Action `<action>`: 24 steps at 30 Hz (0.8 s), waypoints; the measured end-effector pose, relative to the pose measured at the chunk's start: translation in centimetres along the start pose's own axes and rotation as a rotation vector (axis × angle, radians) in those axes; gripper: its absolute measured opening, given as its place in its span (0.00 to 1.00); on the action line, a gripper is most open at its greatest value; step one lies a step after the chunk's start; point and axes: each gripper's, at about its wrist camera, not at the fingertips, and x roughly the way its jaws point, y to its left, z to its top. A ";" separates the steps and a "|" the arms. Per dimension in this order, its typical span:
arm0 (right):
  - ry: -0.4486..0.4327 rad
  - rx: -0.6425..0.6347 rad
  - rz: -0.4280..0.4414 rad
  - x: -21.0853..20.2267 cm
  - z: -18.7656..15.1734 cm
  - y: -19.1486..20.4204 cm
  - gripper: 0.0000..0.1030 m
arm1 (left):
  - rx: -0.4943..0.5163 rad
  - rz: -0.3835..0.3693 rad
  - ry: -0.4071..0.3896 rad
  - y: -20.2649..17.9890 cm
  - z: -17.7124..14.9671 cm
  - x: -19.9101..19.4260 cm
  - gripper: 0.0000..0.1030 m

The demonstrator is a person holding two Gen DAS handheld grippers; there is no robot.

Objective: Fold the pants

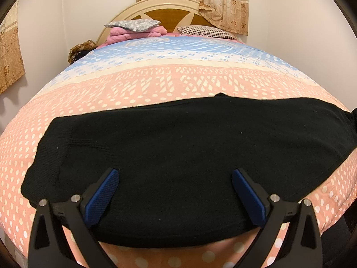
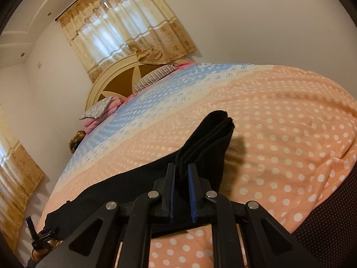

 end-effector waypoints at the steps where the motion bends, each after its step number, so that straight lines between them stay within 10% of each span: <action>1: -0.002 -0.004 0.008 -0.1 0.0 0.3 0.10 | 0.000 0.000 0.000 0.0 0.0 0.0 1.00; 24: 0.130 -0.244 0.210 2.6 -4.2 12.6 0.10 | 0.001 -0.008 0.005 0.0 -0.1 0.0 1.00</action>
